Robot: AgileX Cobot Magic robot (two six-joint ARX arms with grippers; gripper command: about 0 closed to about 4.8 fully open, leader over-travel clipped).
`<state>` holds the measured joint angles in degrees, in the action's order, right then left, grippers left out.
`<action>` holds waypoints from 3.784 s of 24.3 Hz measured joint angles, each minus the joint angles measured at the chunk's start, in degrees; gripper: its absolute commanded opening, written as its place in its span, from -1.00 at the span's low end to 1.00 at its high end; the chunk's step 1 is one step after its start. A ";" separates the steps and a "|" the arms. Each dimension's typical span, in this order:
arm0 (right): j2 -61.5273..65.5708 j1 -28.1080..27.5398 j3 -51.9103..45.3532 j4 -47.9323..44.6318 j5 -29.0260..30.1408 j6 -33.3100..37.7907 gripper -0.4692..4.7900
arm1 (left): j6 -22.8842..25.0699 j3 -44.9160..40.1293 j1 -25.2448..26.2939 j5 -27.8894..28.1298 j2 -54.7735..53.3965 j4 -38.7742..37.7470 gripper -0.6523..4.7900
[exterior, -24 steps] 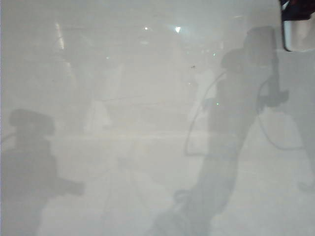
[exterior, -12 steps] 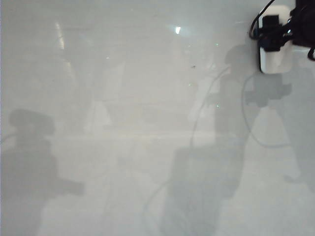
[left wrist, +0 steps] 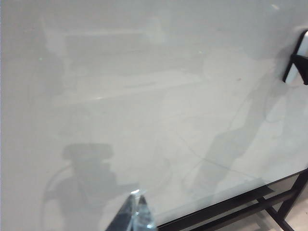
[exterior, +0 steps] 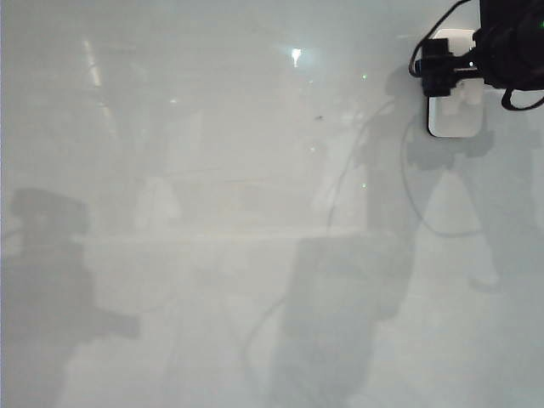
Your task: Grab the whiteboard eraser that is attached to the surface of the whiteboard and use it to clean the writing on the whiteboard.
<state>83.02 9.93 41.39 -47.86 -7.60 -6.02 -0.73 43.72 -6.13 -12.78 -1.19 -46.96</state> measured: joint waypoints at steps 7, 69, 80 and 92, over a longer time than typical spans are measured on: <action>-10.27 2.21 0.00 14.60 -3.04 -0.26 1.00 | -0.24 -1.53 0.00 5.22 -0.04 1.16 -0.78; -82.93 -5.14 -37.73 49.68 6.62 5.81 -0.53 | -0.26 -21.51 -0.02 5.79 -0.04 15.82 -0.78; -82.79 -5.92 -40.72 59.63 6.25 6.16 -0.53 | -0.26 -21.51 -0.02 5.79 -0.11 15.82 -0.78; -82.95 -5.88 -40.70 59.67 7.10 6.45 -0.53 | -0.26 -21.51 -0.02 5.79 -0.11 15.82 -0.78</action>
<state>0.08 4.05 0.69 11.81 -0.49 0.43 -0.99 22.22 -6.15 -6.98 -1.30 -31.14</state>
